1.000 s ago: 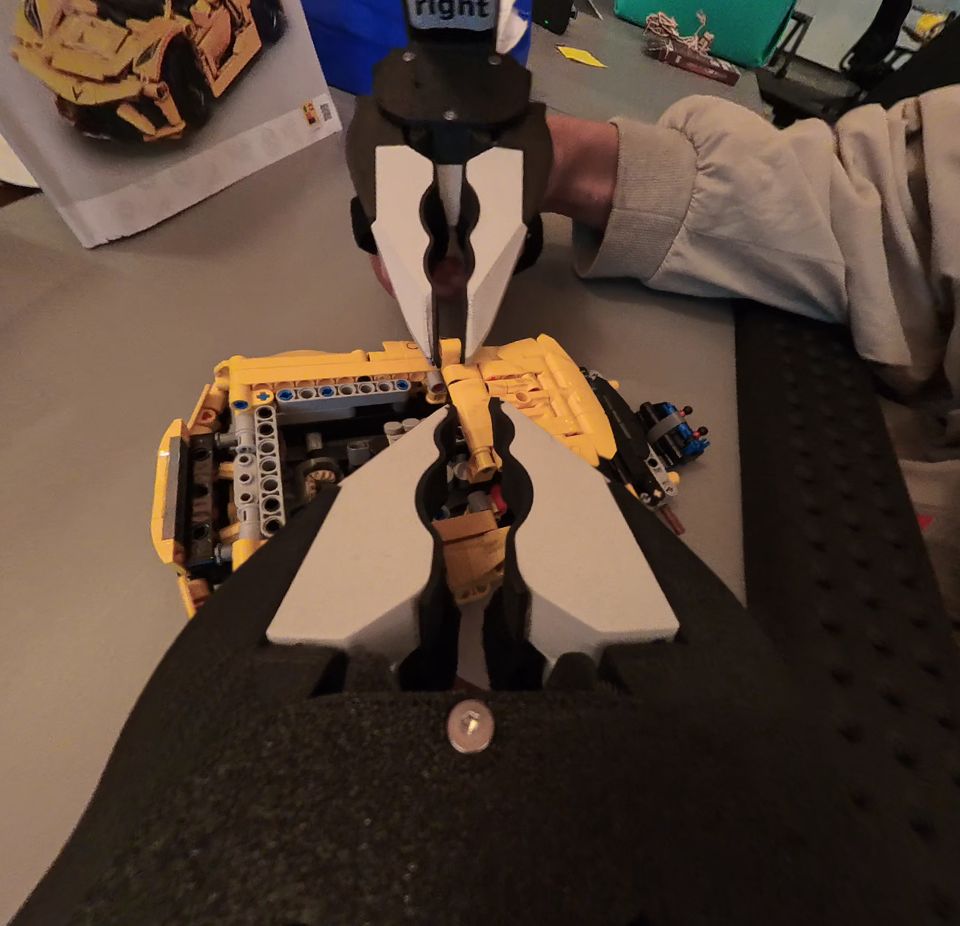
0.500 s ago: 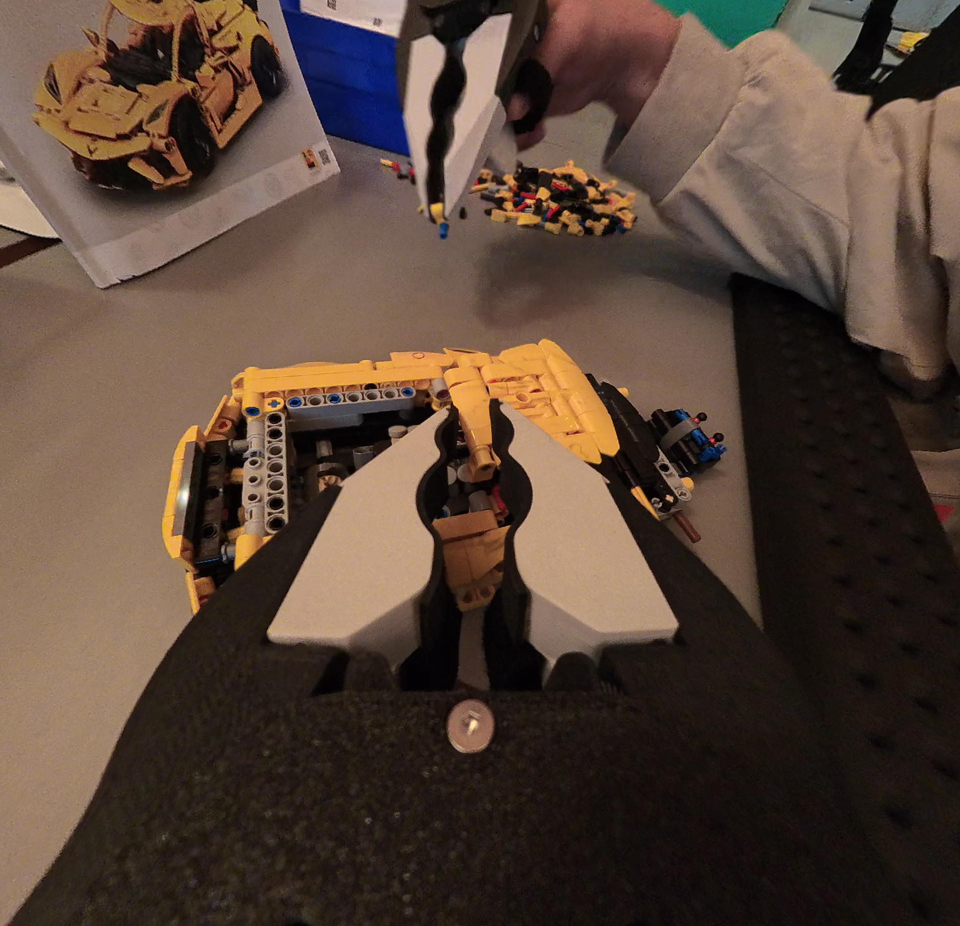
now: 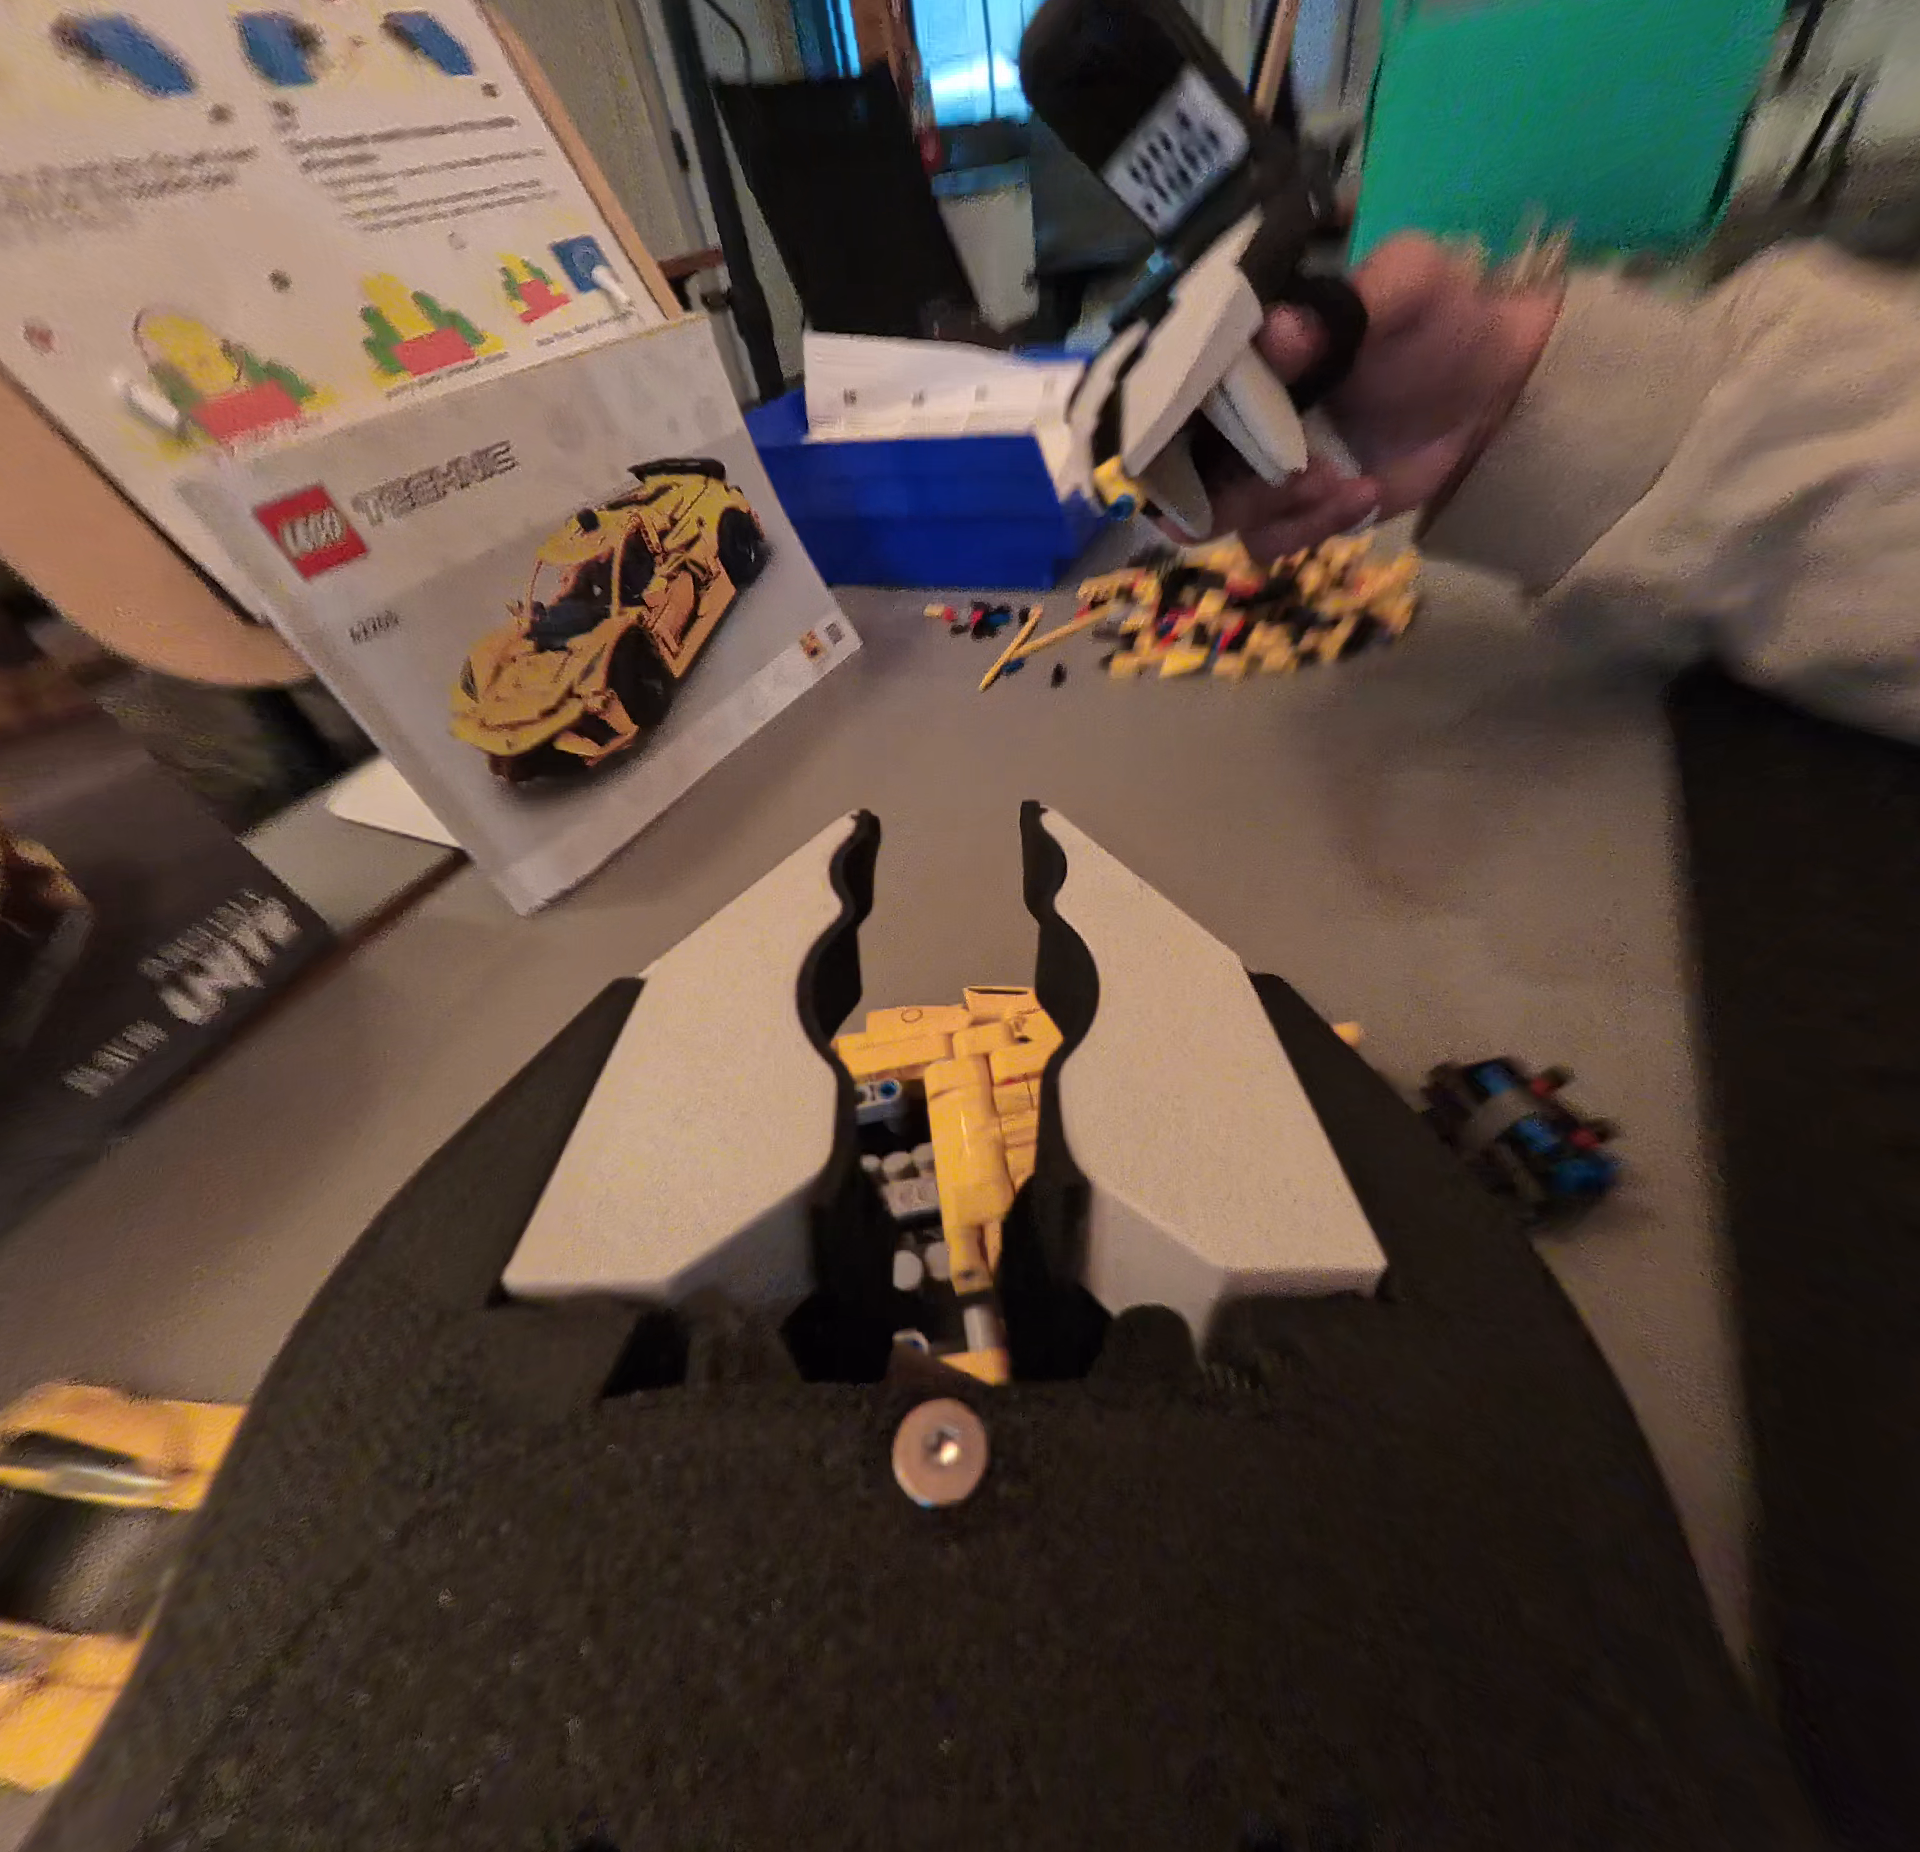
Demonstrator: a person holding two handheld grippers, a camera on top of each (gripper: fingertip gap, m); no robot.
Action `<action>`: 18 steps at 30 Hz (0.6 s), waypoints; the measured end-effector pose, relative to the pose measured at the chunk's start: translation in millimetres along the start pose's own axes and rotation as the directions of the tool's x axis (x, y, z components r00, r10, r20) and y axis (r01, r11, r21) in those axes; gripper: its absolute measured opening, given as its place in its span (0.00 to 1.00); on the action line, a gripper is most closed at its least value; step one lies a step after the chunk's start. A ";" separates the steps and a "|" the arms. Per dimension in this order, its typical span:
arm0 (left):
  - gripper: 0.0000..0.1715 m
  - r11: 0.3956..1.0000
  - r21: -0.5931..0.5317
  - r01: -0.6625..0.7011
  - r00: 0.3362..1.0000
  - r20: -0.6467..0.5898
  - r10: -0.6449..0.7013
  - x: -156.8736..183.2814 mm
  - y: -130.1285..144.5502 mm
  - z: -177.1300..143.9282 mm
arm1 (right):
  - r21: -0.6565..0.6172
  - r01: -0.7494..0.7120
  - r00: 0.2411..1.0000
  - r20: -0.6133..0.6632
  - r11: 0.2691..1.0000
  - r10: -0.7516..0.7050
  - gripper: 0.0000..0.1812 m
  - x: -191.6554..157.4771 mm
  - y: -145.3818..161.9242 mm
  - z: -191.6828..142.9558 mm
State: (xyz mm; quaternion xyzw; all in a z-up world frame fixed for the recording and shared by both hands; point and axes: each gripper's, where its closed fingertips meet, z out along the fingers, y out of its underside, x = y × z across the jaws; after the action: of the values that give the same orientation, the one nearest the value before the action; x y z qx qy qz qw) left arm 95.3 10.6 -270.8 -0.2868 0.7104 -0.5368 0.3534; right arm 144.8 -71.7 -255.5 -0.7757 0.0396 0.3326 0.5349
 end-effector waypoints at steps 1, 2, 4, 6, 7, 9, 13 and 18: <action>0.16 0.990 -0.070 -0.120 0.991 0.056 0.124 1.8 3.9 8.0 | 0.006 -0.013 1.000 -0.022 1.000 0.013 0.04 4.4 1.1 18.0; 0.19 0.962 -0.136 -0.238 0.961 0.109 0.254 2.2 7.4 13.6 | 0.042 -0.037 0.998 -0.050 0.998 0.039 0.04 11.0 -1.4 33.5; 0.18 0.870 -0.247 -0.426 0.860 0.189 0.475 -1.6 13.2 19.4 | 0.107 -0.112 0.993 -0.035 0.988 0.116 0.04 12.8 -7.1 56.3; 0.16 0.789 -0.342 -0.510 0.765 0.239 0.598 -9.3 21.0 22.2 | 0.127 -0.095 0.990 -0.090 0.987 0.107 0.03 16.6 -9.4 68.2; 0.16 0.752 -0.378 -0.539 0.735 0.224 0.640 -9.2 26.7 23.8 | 0.143 -0.086 0.992 -0.081 0.986 0.098 0.04 12.1 -12.8 72.6; 0.14 0.696 -0.417 -0.585 0.664 0.248 0.706 -13.5 26.0 23.4 | 0.126 -0.068 0.994 -0.081 0.990 0.079 0.04 6.0 -12.9 82.2; 0.13 0.635 -0.468 -0.615 0.576 0.283 0.767 -22.6 22.1 22.0 | 0.069 -0.029 0.988 -0.150 0.997 0.039 0.03 7.7 -8.3 91.5; 0.01 0.543 -0.490 -0.682 0.462 0.288 0.839 -21.4 17.4 21.2 | 0.016 -0.001 0.985 -0.174 1.000 0.004 0.04 6.3 -2.5 95.8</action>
State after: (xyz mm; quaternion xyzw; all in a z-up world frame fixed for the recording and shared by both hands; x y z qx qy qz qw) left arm 124.5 20.1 -287.1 -0.1111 0.7202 -0.1089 0.6761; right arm 105.3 13.2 -276.8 -0.7975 0.0898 0.2638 0.5351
